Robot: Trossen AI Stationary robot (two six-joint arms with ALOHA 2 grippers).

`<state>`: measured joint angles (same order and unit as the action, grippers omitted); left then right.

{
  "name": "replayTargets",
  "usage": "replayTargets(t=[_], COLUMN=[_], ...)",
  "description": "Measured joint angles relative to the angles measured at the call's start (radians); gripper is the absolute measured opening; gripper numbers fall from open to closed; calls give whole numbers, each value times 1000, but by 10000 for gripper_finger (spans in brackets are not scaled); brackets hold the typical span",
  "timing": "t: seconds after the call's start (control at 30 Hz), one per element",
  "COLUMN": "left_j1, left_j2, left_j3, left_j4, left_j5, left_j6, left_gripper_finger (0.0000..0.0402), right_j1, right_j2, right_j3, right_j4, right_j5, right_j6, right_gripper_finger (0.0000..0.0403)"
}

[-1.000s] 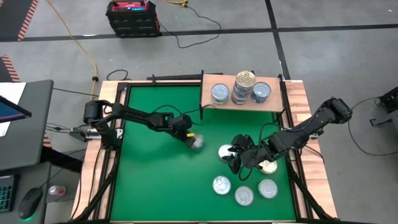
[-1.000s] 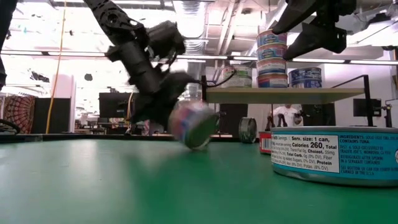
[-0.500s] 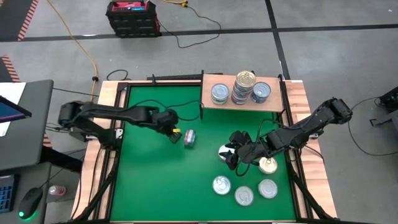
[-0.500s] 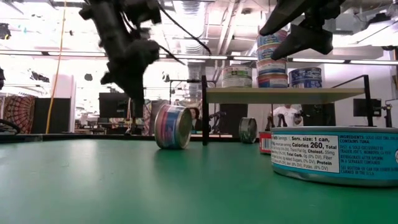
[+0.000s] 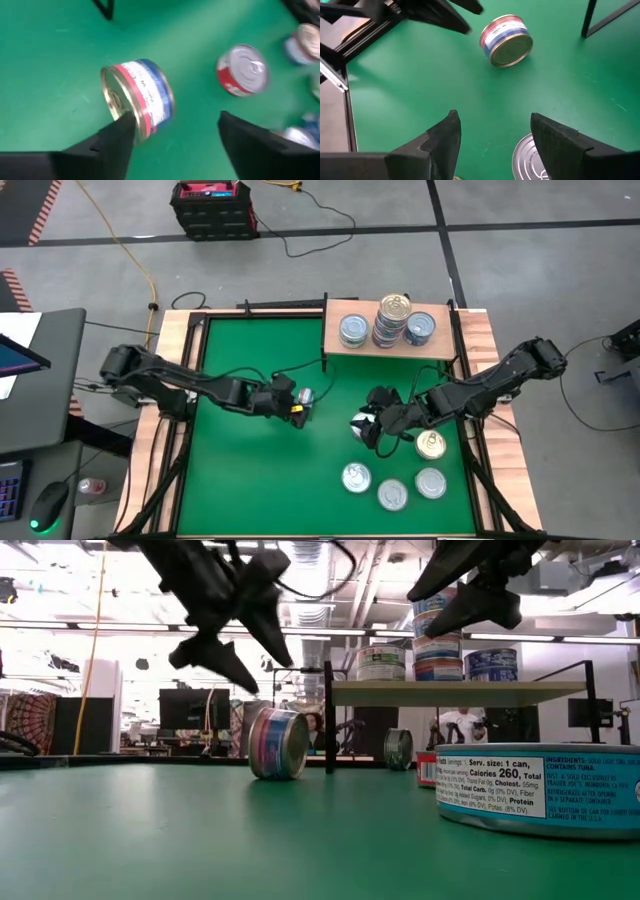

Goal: Stack canned seafood by type on shelf
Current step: Stack the pink tuna can on top of the pink tuna can

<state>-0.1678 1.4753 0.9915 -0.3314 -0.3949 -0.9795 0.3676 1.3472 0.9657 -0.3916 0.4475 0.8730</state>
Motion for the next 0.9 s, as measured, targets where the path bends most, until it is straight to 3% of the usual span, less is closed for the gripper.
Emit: replayTargets(t=[0.17, 0.27, 0.5, 0.67, 0.9], left_j1=[-1, -1, 1, -1, 11], left_j2=[118, 176, 310, 326, 323], left_j3=[53, 100, 157, 158, 158], left_j4=[-32, -83, -87, -99, -92], left_j5=[-117, -188, -181, -193, -215], left_j6=[-136, -181, -140, -118, 114], left_gripper_finger=[342, 345, 327, 286, 179], right_j1=[7, 18, 47, 70, 80], right_j2=[0, 0, 0, 0, -1], right_j3=[0, 0, 0, 0, 0], right_j4=[13, 13, 11, 1, -31], right_j5=[-5, -9, -9, -8, -7], right_j6=[-15, -14, -10, 2, -4], right_gripper_finger=[264, 264, 264, 264, 264])
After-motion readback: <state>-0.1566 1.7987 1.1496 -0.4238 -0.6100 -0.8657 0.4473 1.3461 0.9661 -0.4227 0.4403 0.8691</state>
